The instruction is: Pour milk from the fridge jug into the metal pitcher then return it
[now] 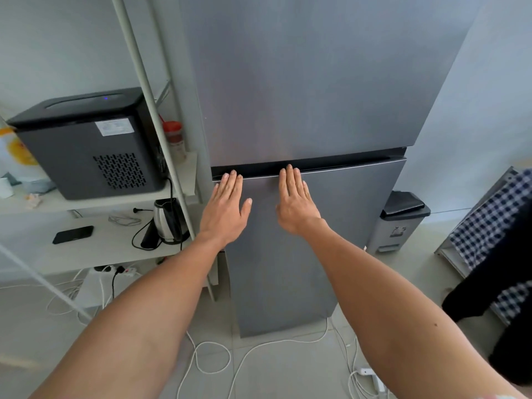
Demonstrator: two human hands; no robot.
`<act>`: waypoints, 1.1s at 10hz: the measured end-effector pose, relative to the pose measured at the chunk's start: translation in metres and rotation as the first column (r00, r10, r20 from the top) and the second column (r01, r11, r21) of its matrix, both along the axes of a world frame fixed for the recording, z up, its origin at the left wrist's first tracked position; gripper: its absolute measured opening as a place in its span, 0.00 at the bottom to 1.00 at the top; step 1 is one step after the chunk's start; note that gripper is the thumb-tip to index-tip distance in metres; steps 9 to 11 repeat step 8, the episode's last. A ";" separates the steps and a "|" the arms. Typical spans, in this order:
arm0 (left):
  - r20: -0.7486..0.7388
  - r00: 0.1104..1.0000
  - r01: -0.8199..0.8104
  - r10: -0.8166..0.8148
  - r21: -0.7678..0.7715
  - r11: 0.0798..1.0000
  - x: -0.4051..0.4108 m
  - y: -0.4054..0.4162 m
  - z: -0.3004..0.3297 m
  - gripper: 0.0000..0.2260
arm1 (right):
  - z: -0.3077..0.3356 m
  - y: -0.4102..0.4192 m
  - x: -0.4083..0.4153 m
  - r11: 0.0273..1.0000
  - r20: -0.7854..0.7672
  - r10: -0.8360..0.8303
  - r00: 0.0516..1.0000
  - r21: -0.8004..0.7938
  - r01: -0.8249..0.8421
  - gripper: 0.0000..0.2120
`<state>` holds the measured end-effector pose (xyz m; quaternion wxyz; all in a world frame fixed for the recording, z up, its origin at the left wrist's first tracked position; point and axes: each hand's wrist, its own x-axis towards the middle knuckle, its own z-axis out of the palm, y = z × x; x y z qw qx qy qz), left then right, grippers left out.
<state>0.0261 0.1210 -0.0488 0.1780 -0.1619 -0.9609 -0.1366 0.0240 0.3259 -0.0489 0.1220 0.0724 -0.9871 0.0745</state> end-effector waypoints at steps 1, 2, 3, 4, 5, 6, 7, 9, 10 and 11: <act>-0.011 1.000 0.007 -0.007 0.016 1.000 -0.002 0.000 -0.002 0.29 | -0.001 0.000 -0.001 1.000 -0.001 0.000 1.000 -0.007 0.000 0.38; -0.013 1.000 0.005 -0.005 0.018 1.000 -0.003 0.000 -0.002 0.29 | 0.000 -0.001 0.002 1.000 -0.008 -0.005 1.000 -0.008 0.005 0.38; -0.013 1.000 0.003 -0.002 0.019 1.000 -0.003 -0.001 -0.004 0.29 | 0.004 -0.001 0.001 1.000 0.025 0.001 1.000 -0.018 -0.001 0.38; -0.005 1.000 -0.010 0.010 0.037 0.999 -0.003 0.002 -0.004 0.29 | 0.014 -0.001 0.009 0.986 0.004 0.047 0.999 -0.162 -0.046 0.38; 0.015 1.000 0.008 -0.010 0.125 0.992 0.004 0.003 -0.008 0.30 | 0.026 0.003 0.033 0.921 -0.074 0.005 0.997 -0.388 -0.034 0.33; 0.036 0.998 0.037 -0.047 0.257 0.966 0.026 0.003 -0.021 0.29 | 0.043 0.005 0.067 0.750 -0.123 -0.105 0.987 -0.662 -0.003 0.24; 0.225 0.973 -0.053 -0.041 0.397 0.916 0.058 -0.003 -0.062 0.27 | 0.073 0.007 0.107 0.449 -0.177 -0.116 0.977 -0.887 -0.108 0.15; 0.525 0.844 -0.202 -0.110 0.501 0.842 0.104 -0.018 -0.115 0.23 | 0.121 0.013 0.155 0.113 -0.331 0.008 0.944 -0.937 -0.330 0.08; 0.525 0.844 -0.202 -0.110 0.501 0.842 0.104 -0.018 -0.115 0.23 | 0.121 0.013 0.155 0.113 -0.331 0.008 0.944 -0.937 -0.330 0.08; 0.525 0.844 -0.202 -0.110 0.501 0.842 0.104 -0.018 -0.115 0.23 | 0.121 0.013 0.155 0.113 -0.331 0.008 0.944 -0.937 -0.330 0.08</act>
